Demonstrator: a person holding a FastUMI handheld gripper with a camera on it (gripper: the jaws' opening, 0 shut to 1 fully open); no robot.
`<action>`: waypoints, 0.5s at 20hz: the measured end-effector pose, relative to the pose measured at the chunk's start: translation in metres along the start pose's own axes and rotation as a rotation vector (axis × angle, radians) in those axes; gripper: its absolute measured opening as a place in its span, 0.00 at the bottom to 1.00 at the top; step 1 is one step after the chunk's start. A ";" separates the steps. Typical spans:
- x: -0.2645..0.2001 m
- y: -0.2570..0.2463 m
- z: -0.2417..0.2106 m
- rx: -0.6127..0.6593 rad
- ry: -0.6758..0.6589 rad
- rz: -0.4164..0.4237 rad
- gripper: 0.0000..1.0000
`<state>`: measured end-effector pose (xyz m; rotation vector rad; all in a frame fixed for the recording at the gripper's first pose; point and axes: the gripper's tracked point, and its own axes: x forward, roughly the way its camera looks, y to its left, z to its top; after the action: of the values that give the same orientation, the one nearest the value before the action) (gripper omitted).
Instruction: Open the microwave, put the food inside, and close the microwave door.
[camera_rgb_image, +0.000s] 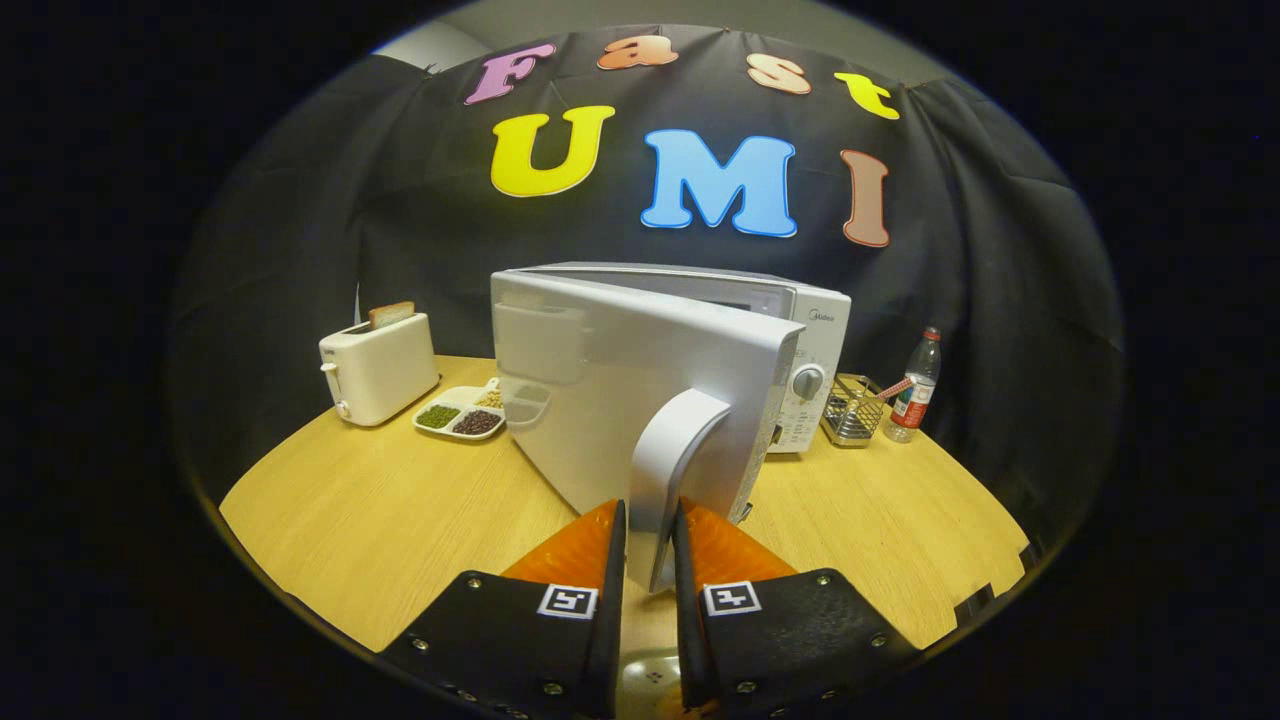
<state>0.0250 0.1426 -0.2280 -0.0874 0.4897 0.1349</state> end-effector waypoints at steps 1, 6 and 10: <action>-0.004 0.006 0.000 -0.004 -0.001 0.007 0.25; -0.023 0.037 -0.007 -0.025 -0.003 0.044 0.24; -0.036 0.064 -0.011 -0.046 -0.006 0.081 0.25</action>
<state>-0.0215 0.2008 -0.2239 -0.1122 0.4839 0.2253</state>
